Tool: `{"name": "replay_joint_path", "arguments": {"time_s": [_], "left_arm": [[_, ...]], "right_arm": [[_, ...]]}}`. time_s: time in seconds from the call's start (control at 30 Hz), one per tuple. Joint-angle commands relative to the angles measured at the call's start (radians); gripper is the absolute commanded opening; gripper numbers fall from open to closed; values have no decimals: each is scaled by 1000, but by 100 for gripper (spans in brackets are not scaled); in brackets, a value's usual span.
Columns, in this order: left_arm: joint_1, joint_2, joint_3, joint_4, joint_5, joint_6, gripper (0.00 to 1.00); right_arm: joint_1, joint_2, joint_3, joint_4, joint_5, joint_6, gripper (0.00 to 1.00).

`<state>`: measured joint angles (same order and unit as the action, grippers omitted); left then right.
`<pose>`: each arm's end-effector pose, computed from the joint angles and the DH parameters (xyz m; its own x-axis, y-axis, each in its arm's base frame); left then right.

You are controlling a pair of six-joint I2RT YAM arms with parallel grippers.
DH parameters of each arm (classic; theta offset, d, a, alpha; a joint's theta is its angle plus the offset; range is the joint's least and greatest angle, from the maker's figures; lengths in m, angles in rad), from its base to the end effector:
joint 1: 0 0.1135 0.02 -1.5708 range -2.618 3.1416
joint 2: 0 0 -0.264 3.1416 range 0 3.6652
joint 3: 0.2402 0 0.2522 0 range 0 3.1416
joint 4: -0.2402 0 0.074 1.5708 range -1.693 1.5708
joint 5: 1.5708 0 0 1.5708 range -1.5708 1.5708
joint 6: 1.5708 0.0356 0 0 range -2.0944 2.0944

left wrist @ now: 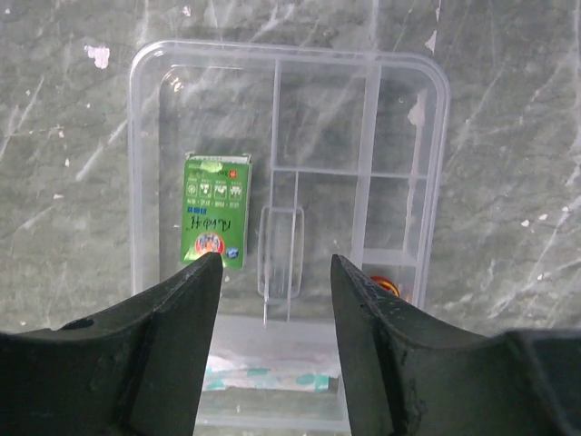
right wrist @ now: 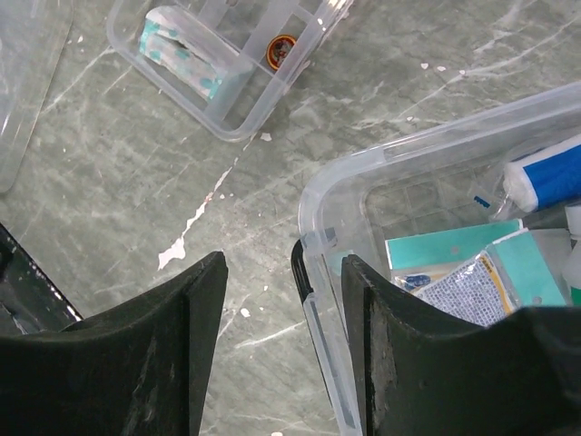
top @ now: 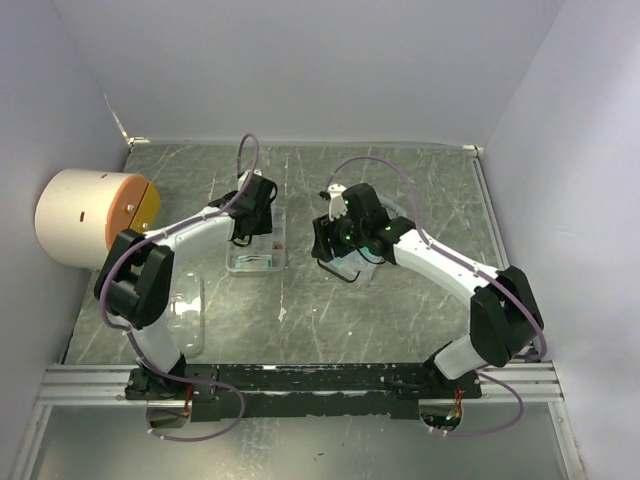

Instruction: Organize the medicine kit

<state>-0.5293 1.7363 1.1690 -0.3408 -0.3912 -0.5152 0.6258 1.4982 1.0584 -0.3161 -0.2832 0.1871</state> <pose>0.3246 -0.1741 0.2086 -0.7224 -0.1051 -0.6835 -0.1053 0.9936 -0.0416 0.2590 0.1995 0.2526 -0.6815 -0.2722 -0.6793 -0.6111 0.7224 0.3237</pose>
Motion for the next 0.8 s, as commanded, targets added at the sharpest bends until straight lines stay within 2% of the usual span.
{"name": "replay_joint_path", "arguments": {"time_s": [0.0, 0.1, 0.3, 0.6, 0.77], "left_arm": [[23, 53, 55, 13, 39, 26, 59], [35, 91, 71, 9, 57, 31, 53], [38, 147, 89, 6, 95, 46, 48], [40, 187, 102, -5, 78, 45, 56], [40, 207, 108, -12, 67, 35, 55]], "right_arm": [[7, -49, -4, 28, 51, 49, 53], [7, -73, -2, 42, 116, 86, 52], [6, -136, -25, 84, 206, 134, 51], [6, -166, -30, 86, 221, 150, 52], [7, -181, -37, 91, 230, 163, 53]]}}
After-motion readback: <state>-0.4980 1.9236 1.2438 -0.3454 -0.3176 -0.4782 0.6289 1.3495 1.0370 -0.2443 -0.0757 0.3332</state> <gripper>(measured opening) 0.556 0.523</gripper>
